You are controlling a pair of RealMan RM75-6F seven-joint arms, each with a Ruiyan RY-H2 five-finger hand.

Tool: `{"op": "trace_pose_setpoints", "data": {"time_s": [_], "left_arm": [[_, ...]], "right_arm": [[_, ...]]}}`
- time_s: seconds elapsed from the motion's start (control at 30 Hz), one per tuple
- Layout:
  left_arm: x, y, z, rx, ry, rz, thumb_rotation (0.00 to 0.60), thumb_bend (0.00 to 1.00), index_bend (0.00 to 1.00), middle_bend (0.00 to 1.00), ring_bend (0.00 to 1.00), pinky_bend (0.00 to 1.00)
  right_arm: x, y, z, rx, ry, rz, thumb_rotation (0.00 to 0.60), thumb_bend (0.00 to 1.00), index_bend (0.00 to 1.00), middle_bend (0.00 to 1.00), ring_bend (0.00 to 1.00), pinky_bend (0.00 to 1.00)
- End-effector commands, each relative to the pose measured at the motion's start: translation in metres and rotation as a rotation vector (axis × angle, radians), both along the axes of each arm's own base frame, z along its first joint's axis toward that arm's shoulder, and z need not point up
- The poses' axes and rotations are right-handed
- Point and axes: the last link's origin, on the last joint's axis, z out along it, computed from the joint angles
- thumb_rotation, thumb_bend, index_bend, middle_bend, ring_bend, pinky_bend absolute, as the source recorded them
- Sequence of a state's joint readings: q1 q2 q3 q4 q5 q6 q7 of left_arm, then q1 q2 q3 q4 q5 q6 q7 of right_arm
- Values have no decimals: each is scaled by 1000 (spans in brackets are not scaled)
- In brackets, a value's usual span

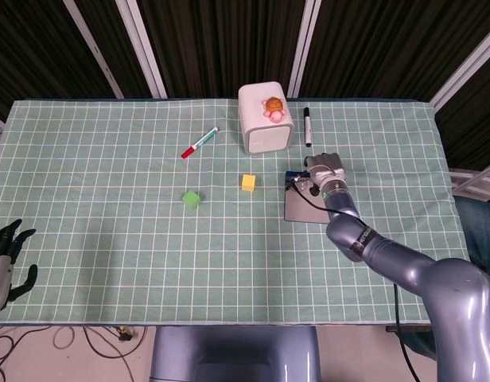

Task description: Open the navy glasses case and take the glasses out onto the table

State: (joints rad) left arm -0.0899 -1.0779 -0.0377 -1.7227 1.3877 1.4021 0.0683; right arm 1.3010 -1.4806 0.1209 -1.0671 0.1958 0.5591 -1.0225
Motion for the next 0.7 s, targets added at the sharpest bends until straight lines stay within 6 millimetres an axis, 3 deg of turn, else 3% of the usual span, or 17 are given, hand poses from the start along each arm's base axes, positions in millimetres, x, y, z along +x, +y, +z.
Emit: {"op": "trace_pose_setpoints", "data": {"time_s": [0.03,0.4,0.7], "left_arm": [[0,0,0,-2,1,0,600,460,149,0,0,22],[-1,1,-1,-8,-3,10,600,461,149,0,0,22],[-2,1,0,-16,-8,21,600,462,155,0,0,23]], "right_arm": [[0,-7,-16,-1,-42,-5,600,429,261,317,199,235],[-7,-19,-30,-32,-49,-8,600,400,261,289,201,235],[-11,-22,-38,-38,-35,1,600,400,306,364,291,235]]}}
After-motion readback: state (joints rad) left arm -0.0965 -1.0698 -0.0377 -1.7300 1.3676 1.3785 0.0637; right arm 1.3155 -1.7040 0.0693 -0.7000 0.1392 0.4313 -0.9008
